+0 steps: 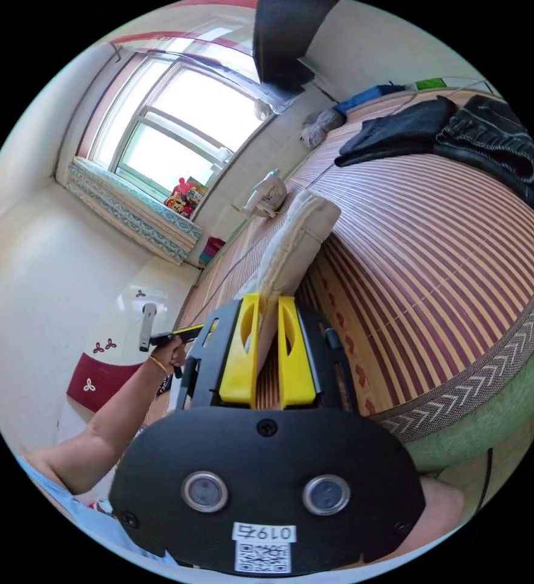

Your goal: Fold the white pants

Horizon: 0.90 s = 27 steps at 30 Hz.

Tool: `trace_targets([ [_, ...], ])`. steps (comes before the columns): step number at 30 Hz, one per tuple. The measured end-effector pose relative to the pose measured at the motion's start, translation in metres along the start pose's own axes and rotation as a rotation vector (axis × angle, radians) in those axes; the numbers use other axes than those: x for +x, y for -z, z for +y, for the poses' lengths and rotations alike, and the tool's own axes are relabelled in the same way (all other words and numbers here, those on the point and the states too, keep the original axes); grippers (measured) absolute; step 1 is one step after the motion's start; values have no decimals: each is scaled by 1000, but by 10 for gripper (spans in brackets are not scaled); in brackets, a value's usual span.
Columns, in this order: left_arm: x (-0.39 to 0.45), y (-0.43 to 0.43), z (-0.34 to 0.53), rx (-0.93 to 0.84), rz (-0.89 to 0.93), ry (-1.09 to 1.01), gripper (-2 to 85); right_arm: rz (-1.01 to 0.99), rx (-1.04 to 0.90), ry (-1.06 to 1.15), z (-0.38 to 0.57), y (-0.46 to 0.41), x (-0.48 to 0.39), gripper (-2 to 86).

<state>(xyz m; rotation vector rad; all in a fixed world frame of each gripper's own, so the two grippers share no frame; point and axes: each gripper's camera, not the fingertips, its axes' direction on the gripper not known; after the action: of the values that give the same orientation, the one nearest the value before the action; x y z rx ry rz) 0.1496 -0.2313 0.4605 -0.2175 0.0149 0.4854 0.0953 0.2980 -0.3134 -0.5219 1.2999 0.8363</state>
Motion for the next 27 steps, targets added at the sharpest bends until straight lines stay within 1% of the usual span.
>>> trace_targets([
  [3, 7, 28, 24, 88, 41, -27, 6, 2, 0, 11, -2, -2, -2, 53],
  [6, 38, 57, 69, 141, 31, -114, 5, 1, -10, 11, -8, -4, -1, 53],
  [8, 64, 72, 109, 169, 64, -158, 5, -2, -12, -10, -12, -5, 5, 54],
  [11, 91, 72, 145, 155, 103, -194, 5, -1, -5, -35, -15, -7, 12, 54],
  [13, 104, 65, 157, 138, 55, -198, 5, 5, -3, -48, -19, -8, 16, 54],
  [15, 111, 56, 161, 115, 33, -198, 5, 4, -3, -56, -23, -8, 19, 54],
  [18, 116, 40, 159, 78, 84, -178, 6, 6, -5, -56, -31, -8, 24, 54],
  [20, 124, 19, 152, 11, 17, -197, 7, 6, -7, -60, -37, -9, 29, 54],
  [22, 129, 11, 145, 9, 4, -209, 7, 6, -13, -75, -42, -9, 35, 55],
  [25, 135, 8, 127, -25, -29, -258, 7, 8, -38, -152, -51, -11, 55, 56],
  [27, 134, 11, 114, -25, -16, -272, 6, -1, -53, -229, -56, -13, 73, 58],
])
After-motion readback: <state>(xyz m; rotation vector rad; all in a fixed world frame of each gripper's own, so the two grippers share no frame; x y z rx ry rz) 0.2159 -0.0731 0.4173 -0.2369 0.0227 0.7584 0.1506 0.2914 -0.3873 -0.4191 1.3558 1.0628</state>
